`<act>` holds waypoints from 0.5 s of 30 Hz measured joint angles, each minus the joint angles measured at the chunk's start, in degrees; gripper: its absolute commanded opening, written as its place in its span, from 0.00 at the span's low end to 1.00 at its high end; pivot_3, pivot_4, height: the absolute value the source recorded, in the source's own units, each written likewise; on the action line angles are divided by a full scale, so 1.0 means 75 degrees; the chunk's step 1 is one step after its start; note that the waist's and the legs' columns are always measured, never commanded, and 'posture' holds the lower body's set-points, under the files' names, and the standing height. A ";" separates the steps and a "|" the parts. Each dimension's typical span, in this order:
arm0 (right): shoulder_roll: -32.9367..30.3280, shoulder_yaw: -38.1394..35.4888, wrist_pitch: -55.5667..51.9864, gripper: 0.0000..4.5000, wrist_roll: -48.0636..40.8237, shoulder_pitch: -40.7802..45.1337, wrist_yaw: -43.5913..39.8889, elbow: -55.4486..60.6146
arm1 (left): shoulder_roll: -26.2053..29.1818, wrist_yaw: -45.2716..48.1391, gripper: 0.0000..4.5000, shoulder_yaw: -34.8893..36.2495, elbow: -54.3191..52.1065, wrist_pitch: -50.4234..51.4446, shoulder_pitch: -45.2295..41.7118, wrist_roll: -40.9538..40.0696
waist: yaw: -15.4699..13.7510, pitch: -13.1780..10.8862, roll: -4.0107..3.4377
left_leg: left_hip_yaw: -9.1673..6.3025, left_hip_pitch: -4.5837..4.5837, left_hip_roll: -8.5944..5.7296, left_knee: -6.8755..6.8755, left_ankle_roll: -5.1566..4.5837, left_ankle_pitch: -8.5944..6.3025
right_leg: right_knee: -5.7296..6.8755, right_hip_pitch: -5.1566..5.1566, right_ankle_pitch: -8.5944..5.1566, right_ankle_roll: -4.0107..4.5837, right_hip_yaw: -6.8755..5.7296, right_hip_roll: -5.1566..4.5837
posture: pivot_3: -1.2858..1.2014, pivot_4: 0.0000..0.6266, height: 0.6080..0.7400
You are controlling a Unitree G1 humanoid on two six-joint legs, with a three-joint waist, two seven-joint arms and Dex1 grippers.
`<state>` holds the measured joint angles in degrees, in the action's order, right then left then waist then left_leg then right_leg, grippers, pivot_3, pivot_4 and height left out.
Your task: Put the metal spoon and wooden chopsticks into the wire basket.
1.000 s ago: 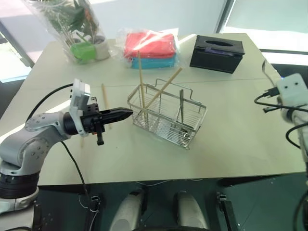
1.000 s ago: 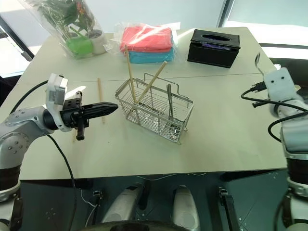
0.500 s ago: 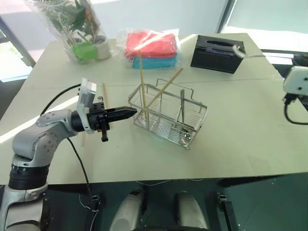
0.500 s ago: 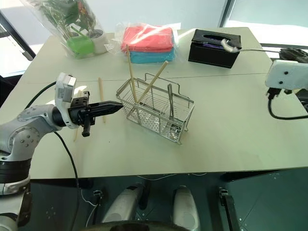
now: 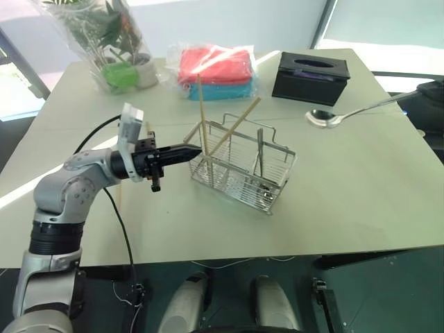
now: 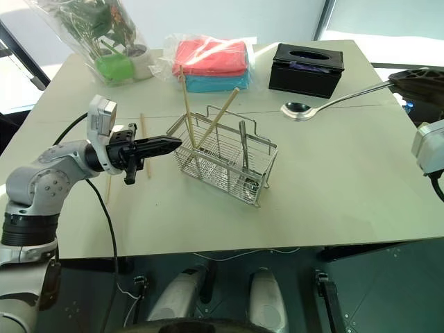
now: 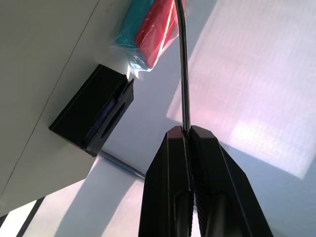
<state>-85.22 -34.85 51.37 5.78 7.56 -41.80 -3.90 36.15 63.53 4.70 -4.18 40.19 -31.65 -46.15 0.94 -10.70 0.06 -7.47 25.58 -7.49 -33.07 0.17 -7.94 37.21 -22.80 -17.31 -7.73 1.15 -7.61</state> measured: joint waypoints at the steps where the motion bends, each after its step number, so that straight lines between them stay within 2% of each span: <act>1: 0.0038 -0.0029 -0.0112 0.01 -0.0177 -0.0033 -0.0178 0.0261 | -0.0037 0.0045 0.00 -0.0039 0.0051 -0.0033 -0.0053 0.0046 | -0.0003 0.0000 0.0000 | 0.0000 -0.0002 0.0000 0.0000 0.0000 0.0000 | 0.0000 0.0001 0.0000 0.0000 0.0000 0.0000 | 0.52 0.24 1.00; 9: 0.0170 0.0058 -0.1020 0.01 -0.1032 0.0035 -0.0864 0.1636 | -0.0107 0.0321 0.00 -0.0211 0.0352 -0.0094 -0.0376 0.0229 | -0.0009 0.0000 0.0000 | 0.0000 -0.0003 0.0001 -0.0002 0.0000 0.0000 | 0.0000 0.0003 0.0000 0.0000 0.0000 -0.0001 | 0.52 0.24 1.00; 15: 0.0421 0.0990 -0.1099 0.01 -0.1348 0.0215 -0.0924 0.2046 | -0.0177 0.0249 0.00 -0.0191 0.0318 0.0015 -0.0374 0.0210 | -0.0011 0.0000 0.0001 | 0.0000 -0.0003 0.0001 -0.0010 0.0000 0.0000 | -0.0001 0.0005 0.0001 0.0000 0.0000 -0.0001 | 0.52 0.24 1.00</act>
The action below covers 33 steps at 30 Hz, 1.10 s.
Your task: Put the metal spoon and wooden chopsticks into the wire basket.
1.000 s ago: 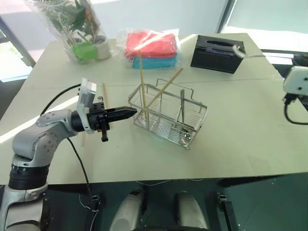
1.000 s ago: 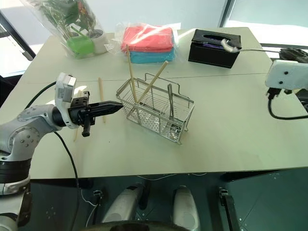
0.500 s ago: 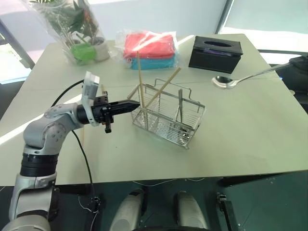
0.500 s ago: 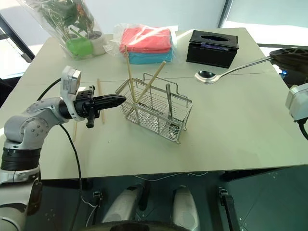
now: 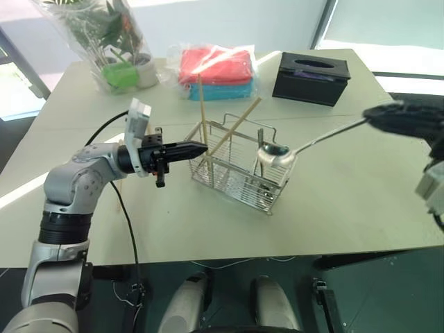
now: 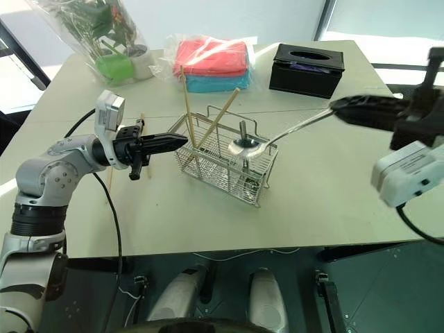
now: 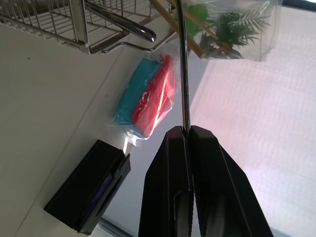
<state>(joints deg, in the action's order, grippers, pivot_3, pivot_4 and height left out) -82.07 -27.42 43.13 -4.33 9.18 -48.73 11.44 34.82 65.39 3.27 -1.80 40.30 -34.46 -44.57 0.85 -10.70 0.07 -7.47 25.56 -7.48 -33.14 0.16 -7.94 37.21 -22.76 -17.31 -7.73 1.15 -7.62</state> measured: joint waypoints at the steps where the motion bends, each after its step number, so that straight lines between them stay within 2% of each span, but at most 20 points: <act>1: 0.0000 0.0154 0.0045 0.01 -0.0048 0.0107 -0.0011 -0.0036 | -0.0002 -0.0039 0.00 0.0016 -0.0043 0.0047 0.0010 -0.0018 | 0.0002 0.0000 0.0000 | 0.0000 0.0000 0.0000 0.0000 0.0000 0.0000 | 0.0000 0.0000 0.0000 0.0000 0.0000 0.0000 | 0.52 0.24 1.00; 6: -0.0019 0.1319 0.0556 0.01 -0.0040 0.1109 -0.0082 -0.0622 | -0.0028 -0.0299 0.00 0.0222 -0.0361 0.0156 0.0196 -0.0240 | 0.0028 0.0000 0.0000 | 0.0001 -0.0005 0.0001 0.0001 0.0000 0.0000 | 0.0001 0.0002 0.0000 -0.0001 0.0000 0.0001 | 0.52 0.24 1.00; 11: 0.0065 0.2291 0.1211 0.01 0.0608 0.2304 -0.0112 -0.1611 | -0.0047 -0.0619 0.00 0.0394 -0.0677 0.0283 0.0468 -0.0438 | 0.0017 0.0000 0.0000 | 0.0001 -0.0008 0.0000 0.0001 0.0000 0.0000 | 0.0004 0.0002 0.0001 -0.0001 0.0000 0.0004 | 0.52 0.24 1.00; 15: 0.0477 0.2782 0.1368 0.01 0.0975 0.3027 -0.0002 -0.1924 | -0.0051 -0.0784 0.00 0.0458 -0.0829 0.0336 0.0509 -0.0554 | 0.0013 0.0000 0.0000 | 0.0000 -0.0015 0.0000 0.0000 0.0000 0.0001 | 0.0012 0.0004 0.0001 -0.0002 0.0001 0.0005 | 0.52 0.24 1.00; 22: 0.0614 0.3361 0.1829 0.01 0.1173 0.3410 -0.0025 -0.2453 | -0.0050 -0.1037 0.00 0.0658 -0.1033 0.0431 0.0616 -0.0738 | 0.0015 0.0000 -0.0001 | 0.0001 -0.0017 -0.0001 0.0000 -0.0001 0.0002 | 0.0019 0.0002 0.0002 -0.0003 0.0004 0.0009 | 0.52 0.24 1.00; 33: 0.0950 0.4327 0.2816 0.01 0.1599 0.4602 -0.0192 -0.3779 | 0.0011 -0.1283 0.00 0.0757 -0.1392 0.0600 0.0751 -0.1068 | 0.0025 0.0000 -0.0001 | 0.0003 -0.0026 0.0000 -0.0001 0.0000 0.0008 | 0.0033 0.0001 0.0002 -0.0003 0.0013 0.0017 | 0.52 0.24 1.00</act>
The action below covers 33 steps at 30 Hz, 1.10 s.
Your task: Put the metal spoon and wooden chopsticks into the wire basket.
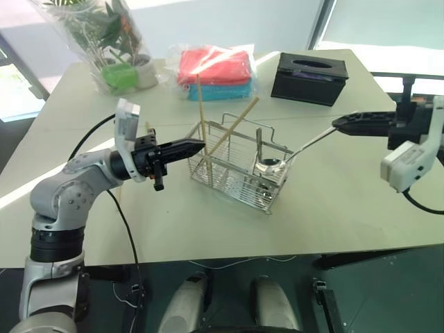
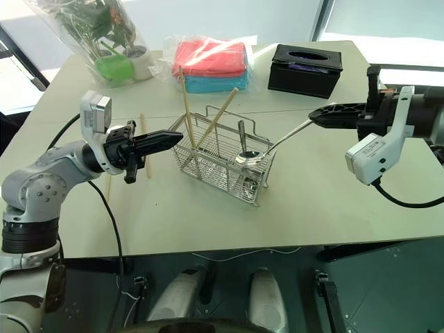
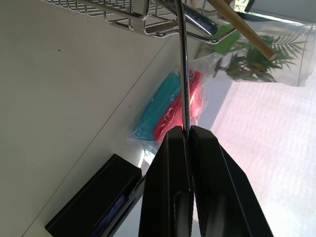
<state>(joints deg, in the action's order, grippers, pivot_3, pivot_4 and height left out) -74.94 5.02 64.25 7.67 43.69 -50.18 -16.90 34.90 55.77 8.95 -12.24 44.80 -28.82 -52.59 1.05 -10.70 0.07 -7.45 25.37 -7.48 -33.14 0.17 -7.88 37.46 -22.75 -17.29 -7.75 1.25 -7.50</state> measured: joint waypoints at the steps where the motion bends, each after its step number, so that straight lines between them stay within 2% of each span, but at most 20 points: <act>1: 0.0012 0.0051 0.0054 0.01 0.0025 0.0090 0.0000 -0.0073 | 0.0028 0.0000 0.00 0.0006 -0.0038 0.0011 0.0005 -0.0021 | 0.0000 0.0000 0.0000 | 0.0000 0.0000 0.0001 0.0000 0.0000 0.0000 | 0.0000 0.0000 0.0000 0.0000 0.0001 0.0013 | 0.52 0.24 1.00; 11: 0.0530 0.0225 0.0848 0.01 0.0780 0.0855 0.0246 -0.0936 | 0.0221 -0.0023 0.00 0.0092 -0.0186 0.0124 0.0079 -0.0081 | -0.0001 0.0000 0.0000 | -0.0002 -0.0004 0.0005 -0.0001 0.0020 0.0006 | 0.0008 0.0000 0.0004 0.0006 0.0008 0.0026 | 0.52 0.24 1.00; 23: 0.0638 0.0460 0.0944 0.01 0.1030 0.0914 0.0573 -0.1004 | 0.0137 -0.0249 0.00 0.0122 -0.0260 0.0127 0.0085 -0.0246 | 0.0003 0.0000 0.0000 | -0.0003 -0.0006 0.0021 0.0000 0.0037 0.0020 | 0.0015 -0.0005 0.0013 0.0017 0.0012 0.0043 | 0.52 0.24 1.00; 26: 0.0676 0.0504 0.0947 0.21 0.1022 0.0990 0.0610 -0.0991 | 0.0136 -0.0311 0.00 0.0134 -0.0274 0.0127 0.0128 -0.0269 | 0.0009 0.0000 0.0000 | -0.0003 -0.0008 0.0030 0.0000 0.0040 0.0021 | 0.0015 -0.0004 0.0018 0.0024 0.0013 0.0051 | 0.52 0.24 1.00; 28: 0.0718 0.0509 0.0952 0.41 0.1016 0.1025 0.0650 -0.0983 | 0.0132 -0.0331 0.00 0.0133 -0.0283 0.0127 0.0145 -0.0297 | 0.0005 0.0000 0.0000 | -0.0003 -0.0008 0.0033 0.0000 0.0041 0.0022 | 0.0015 -0.0005 0.0020 0.0026 0.0013 0.0055 | 0.52 0.24 1.00; 33: 0.0840 0.0511 0.0953 0.99 0.1021 0.1140 0.0722 -0.0933 | 0.0132 -0.0414 0.00 0.0135 -0.0315 0.0127 0.0147 -0.0405 | 0.0005 0.0000 0.0000 | -0.0003 -0.0008 0.0038 0.0000 0.0040 0.0025 | 0.0015 -0.0005 0.0021 0.0027 0.0014 0.0061 | 0.52 0.24 1.00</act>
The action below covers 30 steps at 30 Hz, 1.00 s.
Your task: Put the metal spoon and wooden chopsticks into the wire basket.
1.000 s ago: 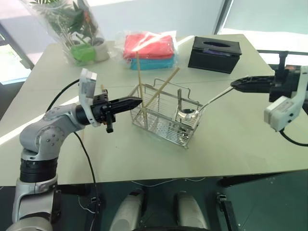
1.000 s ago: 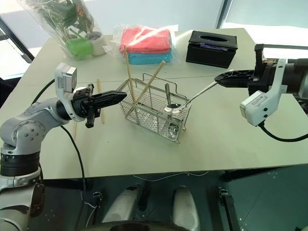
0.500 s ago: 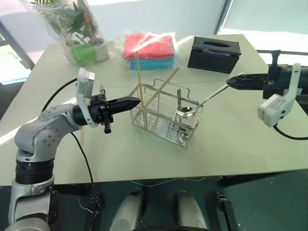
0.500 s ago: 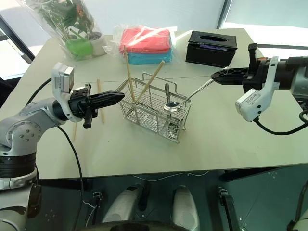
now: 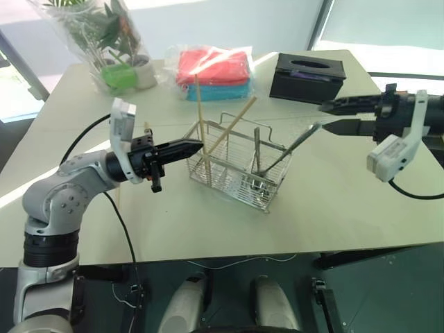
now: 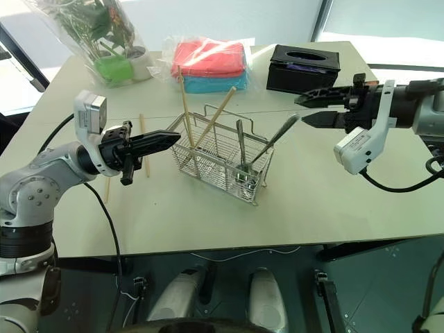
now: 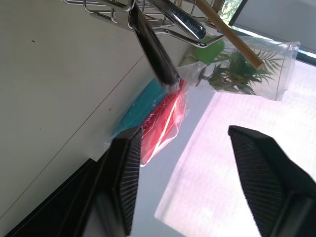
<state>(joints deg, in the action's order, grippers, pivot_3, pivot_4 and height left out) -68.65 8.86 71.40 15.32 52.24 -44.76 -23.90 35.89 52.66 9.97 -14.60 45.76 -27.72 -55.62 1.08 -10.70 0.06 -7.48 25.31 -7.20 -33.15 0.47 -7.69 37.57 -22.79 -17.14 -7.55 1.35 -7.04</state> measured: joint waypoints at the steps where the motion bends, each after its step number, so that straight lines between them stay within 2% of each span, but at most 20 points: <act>1: 0.0028 0.0000 -0.0010 0.99 0.0010 0.0000 0.0035 0.0004 | 0.0000 -0.0018 0.00 0.0000 -0.0020 0.0000 0.0000 -0.0009 | -0.0002 0.0000 0.0000 | 0.0000 0.0000 0.0001 0.0000 0.0001 0.0000 | 0.0000 0.0000 0.0001 0.0001 0.0000 0.0001 | 0.52 0.24 1.00; 13: 0.0000 -0.0153 -0.0486 0.99 0.0211 0.0003 0.0404 0.0022 | 0.0059 -0.0041 0.00 0.0001 -0.0033 -0.0002 0.0091 -0.0010 | -0.0007 0.0000 0.0000 | 0.0000 0.0000 0.0004 0.0001 -0.0001 0.0004 | 0.0000 -0.0002 0.0002 0.0003 0.0002 0.0006 | 0.52 0.24 1.00; 21: -0.0101 -0.0979 -0.1814 0.99 0.0553 -0.1163 0.1062 0.0323 | 0.0437 -0.0043 0.00 0.0083 -0.0303 0.0000 0.0447 -0.0010 | -0.0023 0.0001 -0.0001 | 0.0001 0.0001 0.0005 0.0001 0.0001 0.0007 | 0.0012 -0.0010 0.0003 0.0007 0.0008 0.0007 | 0.52 0.24 1.00; 24: -0.0004 -0.1299 -0.2473 0.82 0.0581 -0.1616 0.1345 0.0666 | 0.0469 -0.0081 0.00 0.0151 -0.0473 0.0000 0.0614 -0.0016 | -0.0008 0.0001 -0.0002 | 0.0003 0.0000 0.0010 0.0001 0.0002 0.0007 | 0.0014 -0.0012 0.0003 0.0008 0.0010 0.0008 | 0.52 0.24 1.00; 29: 0.0166 -0.1660 -0.3369 0.25 0.0625 -0.2347 0.1680 0.1306 | 0.0539 -0.0239 0.00 0.0311 -0.0615 0.0029 0.0859 -0.0042 | -0.0023 0.0002 -0.0003 | 0.0004 0.0001 0.0011 0.0000 0.0001 0.0008 | 0.0017 -0.0013 0.0003 0.0008 0.0010 0.0009 | 0.52 0.24 1.00; 30: 0.0223 -0.1686 -0.3526 0.17 0.0619 -0.2428 0.1720 0.1403 | 0.0560 -0.0259 0.00 0.0335 -0.0634 0.0033 0.0897 -0.0055 | -0.0021 0.0002 -0.0003 | 0.0004 0.0000 0.0011 0.0000 0.0001 0.0008 | 0.0017 -0.0012 0.0003 0.0008 0.0010 0.0009 | 0.52 0.24 1.00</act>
<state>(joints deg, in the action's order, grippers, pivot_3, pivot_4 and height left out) -66.97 -3.79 44.96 19.97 34.03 -31.86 -13.37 40.09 50.72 12.48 -19.36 46.00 -20.99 -56.04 0.92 -10.68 0.04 -7.45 25.31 -7.12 -33.15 0.48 -7.63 37.70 -22.88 -17.11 -7.49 1.43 -6.97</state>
